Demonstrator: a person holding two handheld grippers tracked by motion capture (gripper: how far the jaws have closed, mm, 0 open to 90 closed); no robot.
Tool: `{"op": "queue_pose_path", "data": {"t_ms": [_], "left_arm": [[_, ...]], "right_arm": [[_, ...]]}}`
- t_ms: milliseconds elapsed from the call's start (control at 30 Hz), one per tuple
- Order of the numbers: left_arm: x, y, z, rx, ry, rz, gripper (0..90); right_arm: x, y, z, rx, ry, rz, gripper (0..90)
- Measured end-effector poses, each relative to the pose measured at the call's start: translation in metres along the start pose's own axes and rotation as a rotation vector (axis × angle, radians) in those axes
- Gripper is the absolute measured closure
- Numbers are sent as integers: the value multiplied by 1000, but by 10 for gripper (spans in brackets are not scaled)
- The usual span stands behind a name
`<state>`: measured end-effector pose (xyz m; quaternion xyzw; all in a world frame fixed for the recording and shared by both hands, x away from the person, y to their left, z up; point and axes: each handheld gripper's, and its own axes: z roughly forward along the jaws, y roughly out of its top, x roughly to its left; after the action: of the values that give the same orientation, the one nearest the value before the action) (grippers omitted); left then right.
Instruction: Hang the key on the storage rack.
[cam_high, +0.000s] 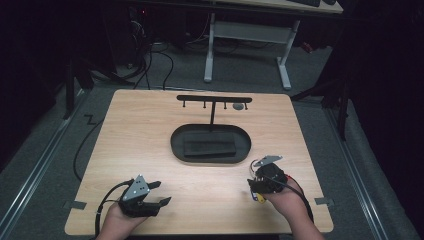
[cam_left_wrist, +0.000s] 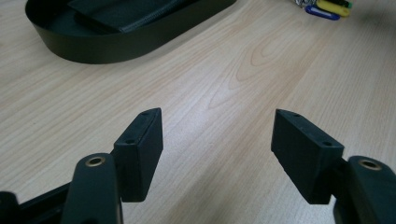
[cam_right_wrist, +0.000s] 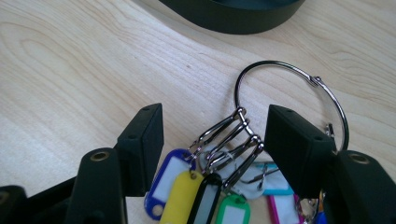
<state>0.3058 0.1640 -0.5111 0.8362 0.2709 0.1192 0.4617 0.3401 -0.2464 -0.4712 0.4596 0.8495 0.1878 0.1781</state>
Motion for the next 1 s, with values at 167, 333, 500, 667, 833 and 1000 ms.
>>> {"op": "queue_pose_path", "data": {"t_ms": [167,333,500,667,833,1000], "left_arm": [[-1,-2,4,24,-12,12,354],[-6,-1,4,24,-13,34,355],[-8,0,3,21,-10,48,367],[-13,0,2,19,-12,71,369],[-12,0,1,13,-9,70,370],[-10,-1,0,14,-7,69,370]], "right_arm": [[-10,25,18,133,28,-4,435],[-16,43,28,216,23,-21,477],[-21,56,43,306,42,-11,547],[-24,59,53,387,49,34,643],[-24,61,57,416,39,45,746],[-21,64,55,438,27,-22,862]]}}
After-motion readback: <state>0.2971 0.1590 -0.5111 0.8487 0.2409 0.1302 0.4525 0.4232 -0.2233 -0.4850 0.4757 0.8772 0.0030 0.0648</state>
